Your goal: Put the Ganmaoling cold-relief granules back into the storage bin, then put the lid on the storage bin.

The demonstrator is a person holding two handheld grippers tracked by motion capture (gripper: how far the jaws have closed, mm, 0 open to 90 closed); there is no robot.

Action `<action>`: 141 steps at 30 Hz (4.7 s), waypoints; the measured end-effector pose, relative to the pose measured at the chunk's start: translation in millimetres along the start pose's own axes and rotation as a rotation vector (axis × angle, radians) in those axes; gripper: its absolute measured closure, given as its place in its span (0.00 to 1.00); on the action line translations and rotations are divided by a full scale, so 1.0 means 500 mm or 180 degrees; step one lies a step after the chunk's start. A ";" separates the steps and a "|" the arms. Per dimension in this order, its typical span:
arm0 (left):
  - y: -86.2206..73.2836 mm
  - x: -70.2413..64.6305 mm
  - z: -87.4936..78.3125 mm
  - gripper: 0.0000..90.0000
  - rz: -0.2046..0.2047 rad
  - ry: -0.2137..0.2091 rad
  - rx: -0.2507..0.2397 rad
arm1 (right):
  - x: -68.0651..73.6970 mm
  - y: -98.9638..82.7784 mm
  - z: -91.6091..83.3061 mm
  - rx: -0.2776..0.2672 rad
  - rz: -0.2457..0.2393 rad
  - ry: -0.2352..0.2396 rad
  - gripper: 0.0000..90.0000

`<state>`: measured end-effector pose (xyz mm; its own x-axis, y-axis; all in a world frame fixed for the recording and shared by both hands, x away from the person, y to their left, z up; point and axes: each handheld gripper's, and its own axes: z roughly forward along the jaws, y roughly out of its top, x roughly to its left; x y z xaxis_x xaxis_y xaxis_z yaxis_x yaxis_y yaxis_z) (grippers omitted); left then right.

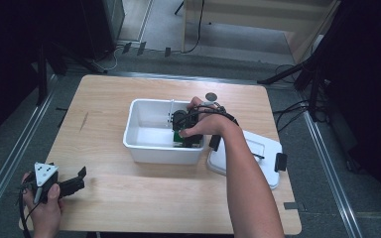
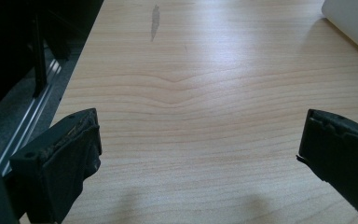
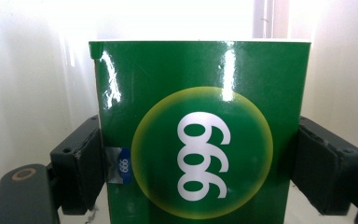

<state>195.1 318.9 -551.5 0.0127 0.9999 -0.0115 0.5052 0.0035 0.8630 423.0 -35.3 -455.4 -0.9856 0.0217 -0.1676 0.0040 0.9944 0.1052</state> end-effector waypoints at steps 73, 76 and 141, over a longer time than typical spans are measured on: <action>0.000 -0.002 0.000 0.00 0.0020 0.0025 -0.0002 | 0.032 -0.256 -0.216 -0.0377 0.0761 -0.0217 0.00; 0.000 -0.002 0.000 0.00 0.0024 0.0024 0.0001 | 0.035 -0.267 -0.208 -0.0367 0.0806 -0.0199 0.00; -0.001 -0.002 0.000 0.00 0.0012 0.0039 -0.0017 | 0.067 -0.416 -0.057 -0.0047 0.1029 -0.0083 0.75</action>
<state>194.9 317.9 -551.7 0.0039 1.0000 -0.0019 0.5006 -0.0003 0.8657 384.1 -244.2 -455.0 -0.9291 0.3389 -0.1483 0.3134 0.9340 0.1714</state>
